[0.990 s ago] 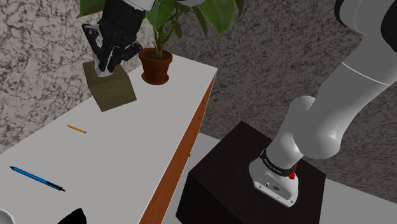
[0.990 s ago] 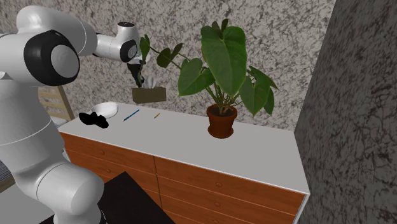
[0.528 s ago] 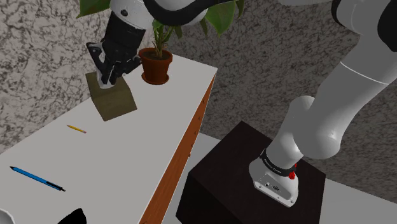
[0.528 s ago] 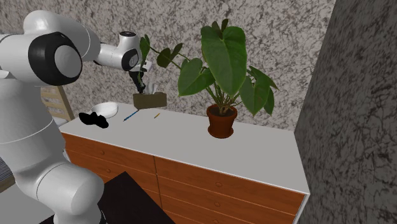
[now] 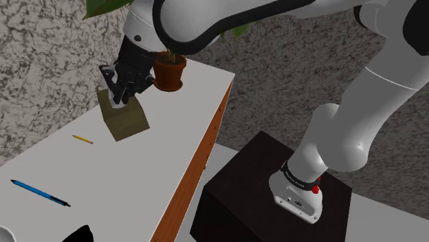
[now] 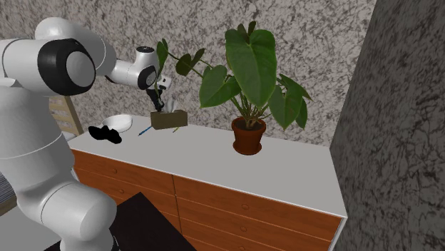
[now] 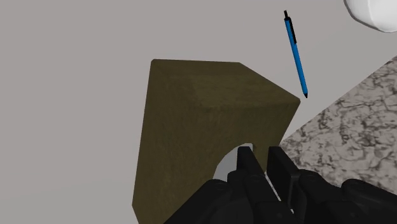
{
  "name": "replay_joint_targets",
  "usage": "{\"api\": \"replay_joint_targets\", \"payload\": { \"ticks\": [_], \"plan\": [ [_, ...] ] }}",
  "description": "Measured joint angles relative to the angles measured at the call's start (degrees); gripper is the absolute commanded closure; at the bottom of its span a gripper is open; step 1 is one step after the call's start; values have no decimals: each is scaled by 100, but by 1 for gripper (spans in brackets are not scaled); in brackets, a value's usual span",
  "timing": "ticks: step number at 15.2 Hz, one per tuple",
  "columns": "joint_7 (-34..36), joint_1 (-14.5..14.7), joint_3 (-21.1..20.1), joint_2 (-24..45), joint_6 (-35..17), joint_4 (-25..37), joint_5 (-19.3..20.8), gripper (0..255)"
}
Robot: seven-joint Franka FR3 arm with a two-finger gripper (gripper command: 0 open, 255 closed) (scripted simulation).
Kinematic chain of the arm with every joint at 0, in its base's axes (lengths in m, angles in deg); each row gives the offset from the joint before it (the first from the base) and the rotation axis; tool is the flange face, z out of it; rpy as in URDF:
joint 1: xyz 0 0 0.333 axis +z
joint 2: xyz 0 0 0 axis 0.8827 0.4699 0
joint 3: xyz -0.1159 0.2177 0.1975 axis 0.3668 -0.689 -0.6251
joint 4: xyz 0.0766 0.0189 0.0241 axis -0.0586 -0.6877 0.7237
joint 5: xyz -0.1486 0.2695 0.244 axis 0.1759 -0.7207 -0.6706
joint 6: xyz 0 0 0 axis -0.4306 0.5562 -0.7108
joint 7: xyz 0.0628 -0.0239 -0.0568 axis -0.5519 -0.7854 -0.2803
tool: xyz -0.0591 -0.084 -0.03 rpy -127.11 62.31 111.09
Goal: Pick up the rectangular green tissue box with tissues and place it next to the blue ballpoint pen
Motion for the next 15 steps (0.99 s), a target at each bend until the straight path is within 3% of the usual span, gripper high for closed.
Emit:
{"api": "replay_joint_targets", "payload": {
  "ticks": [15],
  "plan": [
    [-212,43,-48,537,-1117,-594,-111,255]
  ]
}}
